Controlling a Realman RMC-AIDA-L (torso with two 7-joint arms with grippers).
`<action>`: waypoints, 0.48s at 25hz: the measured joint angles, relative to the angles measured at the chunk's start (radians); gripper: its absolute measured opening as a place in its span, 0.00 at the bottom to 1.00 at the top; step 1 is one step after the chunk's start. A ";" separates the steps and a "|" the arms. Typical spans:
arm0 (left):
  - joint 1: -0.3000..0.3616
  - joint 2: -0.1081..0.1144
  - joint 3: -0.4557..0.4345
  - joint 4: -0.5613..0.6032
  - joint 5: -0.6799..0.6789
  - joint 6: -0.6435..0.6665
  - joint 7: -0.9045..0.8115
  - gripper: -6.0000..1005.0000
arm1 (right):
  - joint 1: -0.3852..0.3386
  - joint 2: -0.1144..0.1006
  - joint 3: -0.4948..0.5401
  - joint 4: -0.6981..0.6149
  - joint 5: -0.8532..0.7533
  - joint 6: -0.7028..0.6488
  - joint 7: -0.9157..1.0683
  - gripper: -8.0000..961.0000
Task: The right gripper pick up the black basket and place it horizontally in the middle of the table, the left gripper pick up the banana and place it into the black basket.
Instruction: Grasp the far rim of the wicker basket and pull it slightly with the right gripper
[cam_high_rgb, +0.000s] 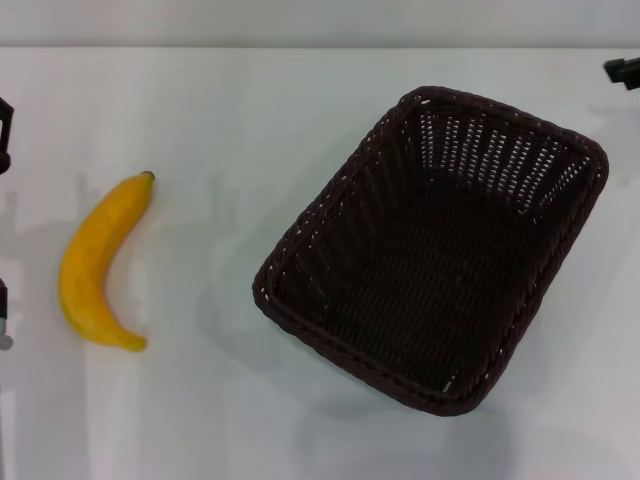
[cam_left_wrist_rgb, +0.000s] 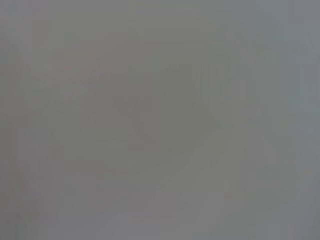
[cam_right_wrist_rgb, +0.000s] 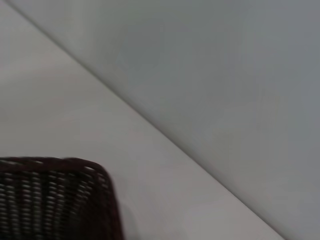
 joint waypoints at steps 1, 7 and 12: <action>0.001 0.000 0.000 0.000 0.002 0.000 -0.003 0.88 | 0.012 0.000 -0.001 -0.002 0.001 -0.017 -0.003 0.80; 0.003 0.000 0.000 -0.003 0.014 0.001 -0.025 0.88 | 0.087 0.004 -0.009 0.004 -0.008 -0.109 -0.014 0.80; 0.011 0.000 0.000 -0.005 0.049 0.003 -0.026 0.88 | 0.108 0.013 -0.065 0.007 -0.013 -0.107 -0.013 0.79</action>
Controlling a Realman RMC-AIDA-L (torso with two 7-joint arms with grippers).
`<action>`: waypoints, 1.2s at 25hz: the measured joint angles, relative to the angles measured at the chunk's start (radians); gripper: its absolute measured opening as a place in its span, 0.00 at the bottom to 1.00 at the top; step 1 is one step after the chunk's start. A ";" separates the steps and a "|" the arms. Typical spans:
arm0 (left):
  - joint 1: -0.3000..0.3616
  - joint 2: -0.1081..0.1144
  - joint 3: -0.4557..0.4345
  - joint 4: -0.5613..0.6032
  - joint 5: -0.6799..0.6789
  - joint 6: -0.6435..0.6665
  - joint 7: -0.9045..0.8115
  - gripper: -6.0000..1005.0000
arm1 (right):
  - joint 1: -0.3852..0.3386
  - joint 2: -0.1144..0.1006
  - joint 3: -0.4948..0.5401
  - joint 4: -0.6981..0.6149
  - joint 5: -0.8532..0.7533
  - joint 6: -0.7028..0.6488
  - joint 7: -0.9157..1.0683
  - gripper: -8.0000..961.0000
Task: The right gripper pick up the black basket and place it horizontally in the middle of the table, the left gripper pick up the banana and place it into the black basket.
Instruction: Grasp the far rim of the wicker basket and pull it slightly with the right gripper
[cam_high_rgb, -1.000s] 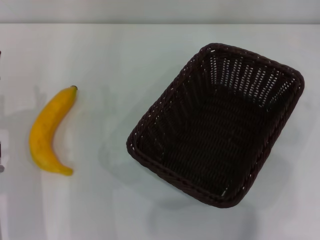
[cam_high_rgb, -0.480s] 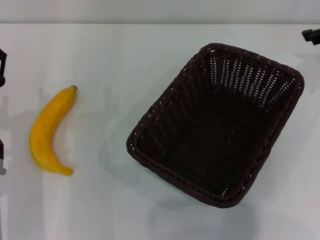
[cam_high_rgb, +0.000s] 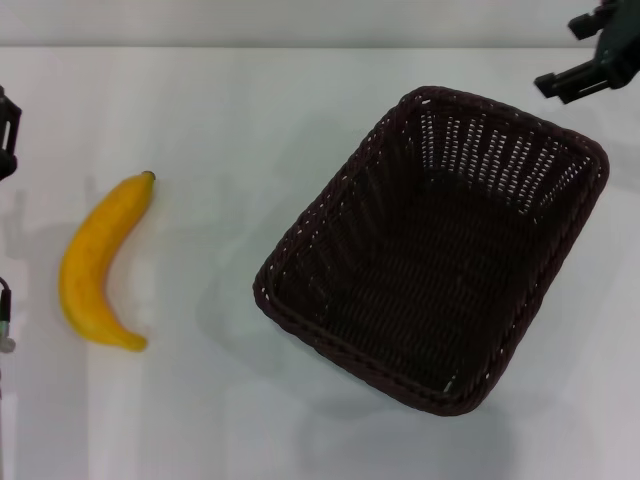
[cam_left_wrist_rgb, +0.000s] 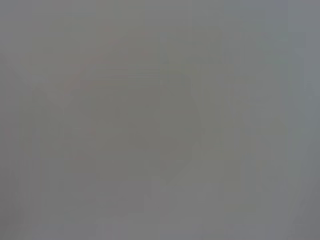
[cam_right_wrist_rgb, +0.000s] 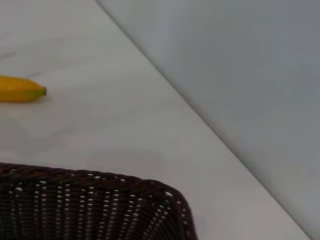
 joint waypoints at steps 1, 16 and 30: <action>0.001 0.000 0.000 -0.001 0.009 0.002 0.000 0.88 | 0.001 0.002 -0.012 0.001 -0.001 0.005 0.000 0.79; 0.004 0.000 0.026 -0.014 0.041 0.024 -0.012 0.88 | 0.058 0.036 -0.105 0.108 -0.053 0.048 -0.005 0.78; 0.013 -0.001 0.065 -0.025 0.041 0.038 -0.013 0.88 | 0.141 0.042 -0.150 0.234 -0.103 0.121 -0.021 0.77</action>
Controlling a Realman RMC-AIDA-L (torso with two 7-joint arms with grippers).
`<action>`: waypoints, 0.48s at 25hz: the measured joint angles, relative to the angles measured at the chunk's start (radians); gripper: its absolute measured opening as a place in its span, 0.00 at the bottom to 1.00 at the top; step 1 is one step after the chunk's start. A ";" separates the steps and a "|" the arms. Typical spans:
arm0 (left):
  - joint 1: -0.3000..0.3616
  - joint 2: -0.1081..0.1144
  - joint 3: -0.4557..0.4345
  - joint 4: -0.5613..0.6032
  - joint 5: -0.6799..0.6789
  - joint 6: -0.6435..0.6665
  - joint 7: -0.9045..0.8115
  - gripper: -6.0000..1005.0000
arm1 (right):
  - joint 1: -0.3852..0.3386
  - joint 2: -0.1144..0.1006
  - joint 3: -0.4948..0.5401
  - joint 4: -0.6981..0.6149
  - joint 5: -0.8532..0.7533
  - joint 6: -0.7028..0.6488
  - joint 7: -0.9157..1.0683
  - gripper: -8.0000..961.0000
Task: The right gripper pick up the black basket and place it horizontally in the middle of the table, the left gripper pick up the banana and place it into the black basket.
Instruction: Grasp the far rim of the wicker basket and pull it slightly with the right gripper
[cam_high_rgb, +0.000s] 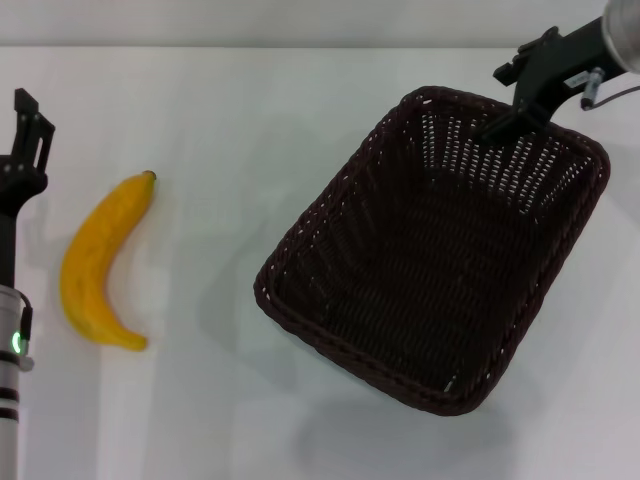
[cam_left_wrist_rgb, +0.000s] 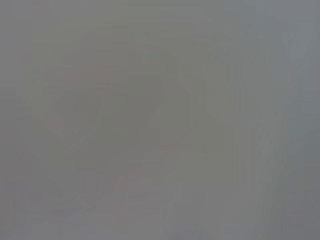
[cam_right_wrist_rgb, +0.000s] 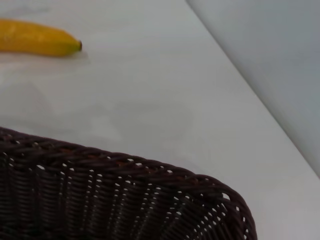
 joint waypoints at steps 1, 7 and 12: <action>0.002 0.000 0.002 0.000 0.000 0.004 -0.003 0.88 | 0.011 0.001 -0.003 0.019 -0.009 0.010 -0.004 0.77; 0.015 0.001 0.015 -0.001 -0.001 0.014 -0.012 0.88 | 0.047 0.008 -0.009 0.092 -0.028 0.058 -0.034 0.76; 0.028 0.000 0.026 -0.001 0.000 0.037 -0.015 0.87 | 0.057 0.007 -0.012 0.126 -0.037 0.088 -0.046 0.76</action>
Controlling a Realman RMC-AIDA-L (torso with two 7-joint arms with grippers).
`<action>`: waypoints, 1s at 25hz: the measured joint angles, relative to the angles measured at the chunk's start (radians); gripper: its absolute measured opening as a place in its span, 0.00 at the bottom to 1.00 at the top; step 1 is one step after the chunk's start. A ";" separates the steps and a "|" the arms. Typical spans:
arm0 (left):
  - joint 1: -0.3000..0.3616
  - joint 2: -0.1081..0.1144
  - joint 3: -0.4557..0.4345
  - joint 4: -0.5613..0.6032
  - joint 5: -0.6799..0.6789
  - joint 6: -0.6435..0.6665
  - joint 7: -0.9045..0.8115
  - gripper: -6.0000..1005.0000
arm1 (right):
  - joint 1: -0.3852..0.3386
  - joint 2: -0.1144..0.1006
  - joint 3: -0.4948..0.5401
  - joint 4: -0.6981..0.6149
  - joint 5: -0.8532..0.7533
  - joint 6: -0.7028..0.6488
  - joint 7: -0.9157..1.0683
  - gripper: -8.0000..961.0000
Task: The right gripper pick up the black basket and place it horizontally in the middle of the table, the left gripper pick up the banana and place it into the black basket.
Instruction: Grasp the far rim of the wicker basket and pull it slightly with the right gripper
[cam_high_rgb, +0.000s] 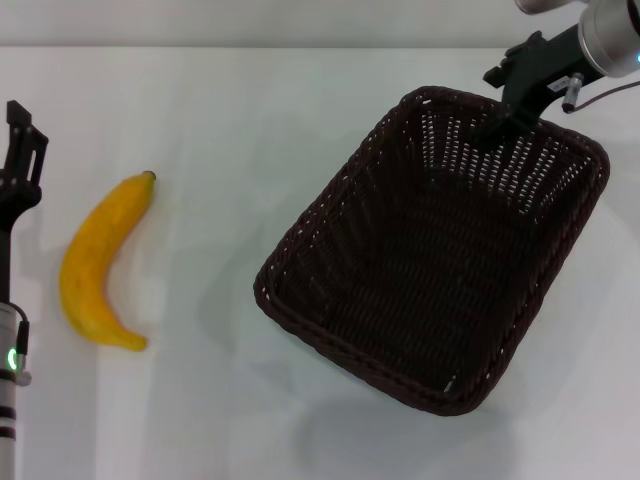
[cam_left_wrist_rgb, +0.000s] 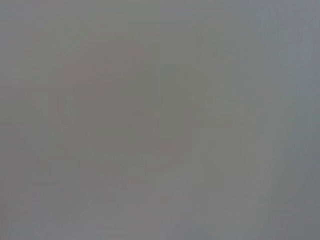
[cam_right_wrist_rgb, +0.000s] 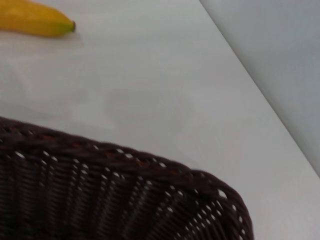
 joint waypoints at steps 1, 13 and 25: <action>0.000 0.000 0.002 0.000 0.000 0.004 -0.004 0.87 | 0.001 0.000 0.000 0.006 -0.010 0.007 -0.002 0.75; 0.004 0.001 0.013 0.000 0.000 0.012 -0.011 0.87 | 0.002 0.004 -0.013 0.063 -0.069 0.033 0.001 0.74; -0.003 0.001 0.010 0.000 0.000 0.012 -0.011 0.87 | 0.002 0.006 -0.015 0.063 -0.075 -0.007 0.006 0.73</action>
